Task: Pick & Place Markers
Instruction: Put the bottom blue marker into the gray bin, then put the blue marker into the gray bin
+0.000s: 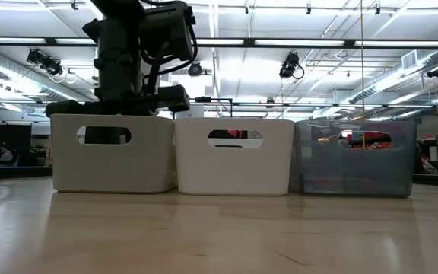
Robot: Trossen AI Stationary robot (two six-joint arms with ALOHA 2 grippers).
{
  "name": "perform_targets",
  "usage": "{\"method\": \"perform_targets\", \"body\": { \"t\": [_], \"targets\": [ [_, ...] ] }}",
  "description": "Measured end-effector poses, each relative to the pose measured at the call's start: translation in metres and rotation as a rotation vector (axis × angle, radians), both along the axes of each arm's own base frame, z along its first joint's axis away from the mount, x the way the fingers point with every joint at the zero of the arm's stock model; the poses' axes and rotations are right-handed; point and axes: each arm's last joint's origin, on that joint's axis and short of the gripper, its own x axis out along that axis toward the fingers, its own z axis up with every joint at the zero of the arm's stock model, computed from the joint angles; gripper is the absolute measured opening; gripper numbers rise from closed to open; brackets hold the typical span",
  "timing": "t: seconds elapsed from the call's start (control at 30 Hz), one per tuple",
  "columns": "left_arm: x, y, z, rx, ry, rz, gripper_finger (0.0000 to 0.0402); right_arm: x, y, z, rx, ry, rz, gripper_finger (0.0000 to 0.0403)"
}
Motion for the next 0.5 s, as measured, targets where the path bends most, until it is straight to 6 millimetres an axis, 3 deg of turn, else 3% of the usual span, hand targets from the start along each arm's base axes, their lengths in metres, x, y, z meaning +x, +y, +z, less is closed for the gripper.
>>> {"method": "perform_targets", "body": {
  "t": [0.27, 0.5],
  "targets": [
    [0.0021, -0.0006, 0.0006, -0.017, -0.022, -0.005, 0.0174, 0.0008, -0.0001, 0.0006, -0.001, -0.011, 0.0, 0.0208],
    [0.0031, -0.0008, 0.001, -0.022, -0.033, -0.006, 0.0184, 0.0008, -0.0001, 0.0007, -0.002, -0.011, 0.0, 0.0208]
  ]
}}
